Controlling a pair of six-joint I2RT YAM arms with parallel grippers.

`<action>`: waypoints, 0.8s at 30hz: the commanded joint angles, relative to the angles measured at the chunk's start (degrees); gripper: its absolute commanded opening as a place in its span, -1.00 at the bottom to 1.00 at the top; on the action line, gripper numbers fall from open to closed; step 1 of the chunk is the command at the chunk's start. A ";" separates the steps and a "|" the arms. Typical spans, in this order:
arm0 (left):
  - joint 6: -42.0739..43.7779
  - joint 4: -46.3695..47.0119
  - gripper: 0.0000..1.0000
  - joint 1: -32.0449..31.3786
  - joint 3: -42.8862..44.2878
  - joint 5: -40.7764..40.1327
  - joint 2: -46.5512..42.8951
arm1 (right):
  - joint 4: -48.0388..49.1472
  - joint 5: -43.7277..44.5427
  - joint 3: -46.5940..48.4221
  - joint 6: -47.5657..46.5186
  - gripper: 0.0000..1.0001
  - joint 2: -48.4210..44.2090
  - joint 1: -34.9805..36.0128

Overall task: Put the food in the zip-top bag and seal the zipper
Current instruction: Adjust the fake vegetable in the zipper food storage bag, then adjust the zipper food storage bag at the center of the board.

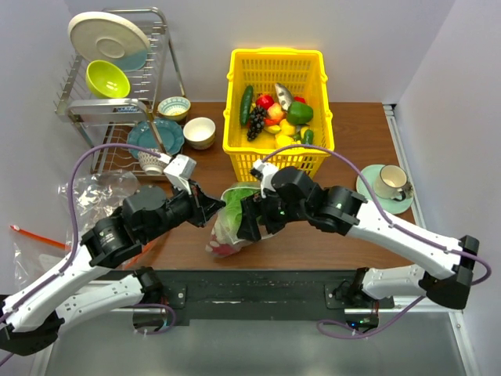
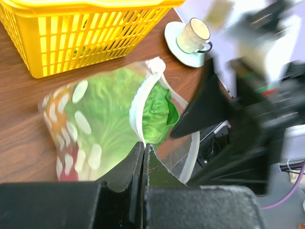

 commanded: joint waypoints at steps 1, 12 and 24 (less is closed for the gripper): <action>-1.03 8.35 -1.00 0.32 0.20 -0.66 0.22 | -8.79 7.91 6.49 -2.91 0.71 -3.94 0.24; -1.47 7.30 -1.00 0.32 1.95 -1.36 0.75 | -17.25 18.29 4.40 -3.61 0.18 -7.99 0.16; -1.30 3.61 -1.00 0.24 7.14 -2.07 2.16 | -10.74 26.00 -3.70 -1.15 0.02 -6.41 0.24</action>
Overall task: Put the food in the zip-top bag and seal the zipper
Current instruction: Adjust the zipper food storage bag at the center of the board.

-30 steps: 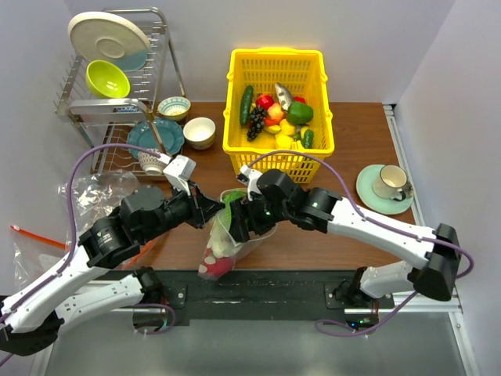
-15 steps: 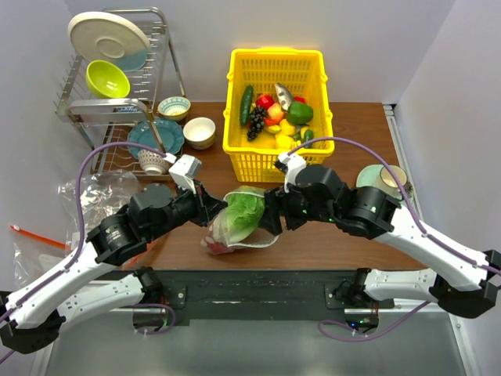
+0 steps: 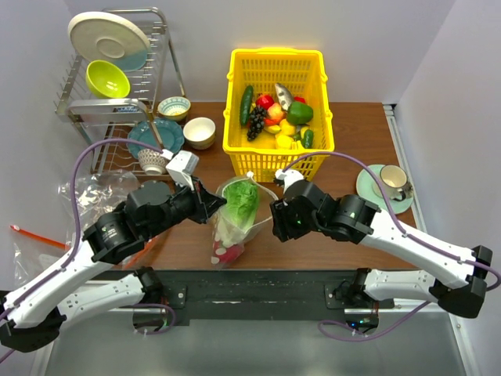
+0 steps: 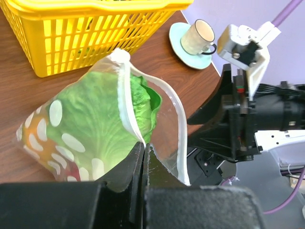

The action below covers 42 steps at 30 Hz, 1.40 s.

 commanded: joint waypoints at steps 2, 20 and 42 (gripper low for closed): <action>-0.60 4.52 -1.00 0.32 4.87 -0.62 -0.94 | 2.70 9.13 2.05 0.46 0.03 1.66 0.16; -3.06 -0.05 -1.00 0.24 -0.93 1.04 -6.83 | 4.37 1.75 -0.25 5.58 0.29 -6.53 0.24; 3.71 1.88 -1.00 0.24 6.27 4.21 2.04 | 6.31 10.46 4.16 4.42 0.12 5.53 -1.07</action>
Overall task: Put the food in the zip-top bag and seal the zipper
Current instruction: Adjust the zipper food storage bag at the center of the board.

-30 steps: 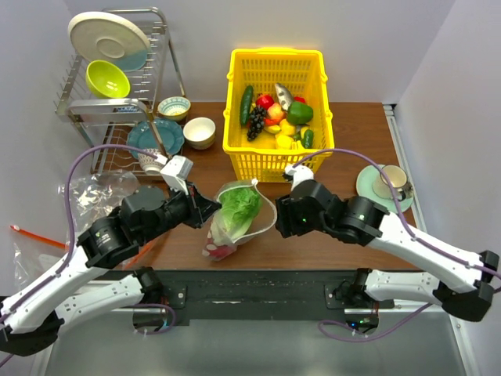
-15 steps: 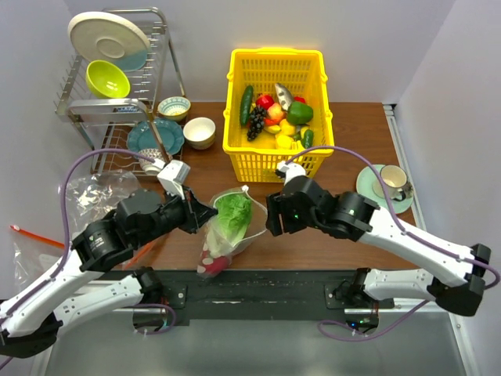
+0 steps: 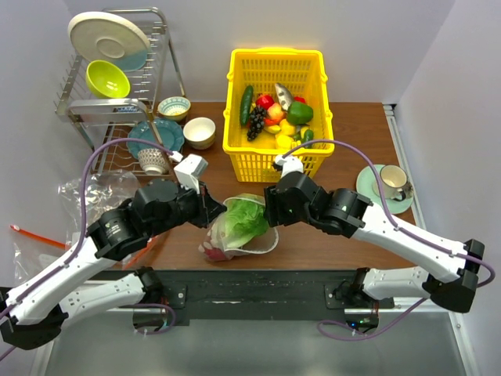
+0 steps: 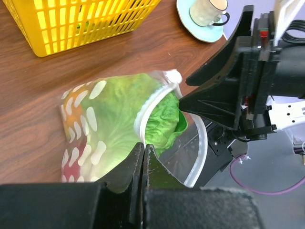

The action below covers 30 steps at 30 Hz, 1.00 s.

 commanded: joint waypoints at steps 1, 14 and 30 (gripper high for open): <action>1.67 7.54 -1.00 0.32 4.90 1.15 0.25 | 1.26 1.26 0.10 0.42 0.11 1.31 -0.75; 0.80 4.65 -1.00 0.24 5.43 -3.76 -0.71 | 0.14 -1.84 0.14 -0.44 -1.00 -1.34 -0.75; -5.62 6.48 -1.00 0.32 -0.91 -2.10 1.92 | 2.13 -12.46 15.39 -3.54 -1.00 9.75 -0.75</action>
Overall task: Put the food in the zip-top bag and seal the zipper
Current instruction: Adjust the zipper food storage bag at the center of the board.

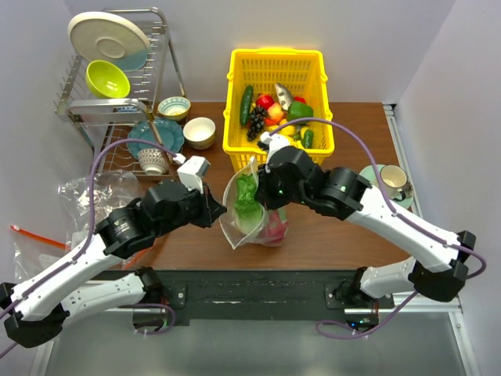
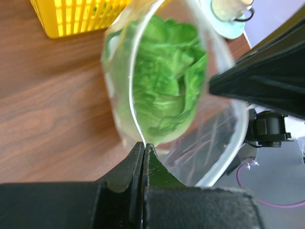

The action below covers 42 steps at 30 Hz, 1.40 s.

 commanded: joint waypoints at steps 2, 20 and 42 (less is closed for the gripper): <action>-2.87 8.30 -1.00 0.32 1.15 2.01 0.79 | 7.47 -5.51 -4.09 1.67 -1.00 0.24 0.13; -3.92 28.17 -1.00 0.24 -9.56 8.52 20.90 | 17.58 -3.76 -14.99 8.52 -1.00 -7.40 0.13; -2.43 4.45 -1.00 -0.73 4.93 -3.70 16.79 | 13.54 7.15 -22.38 8.27 -1.00 -15.06 -0.57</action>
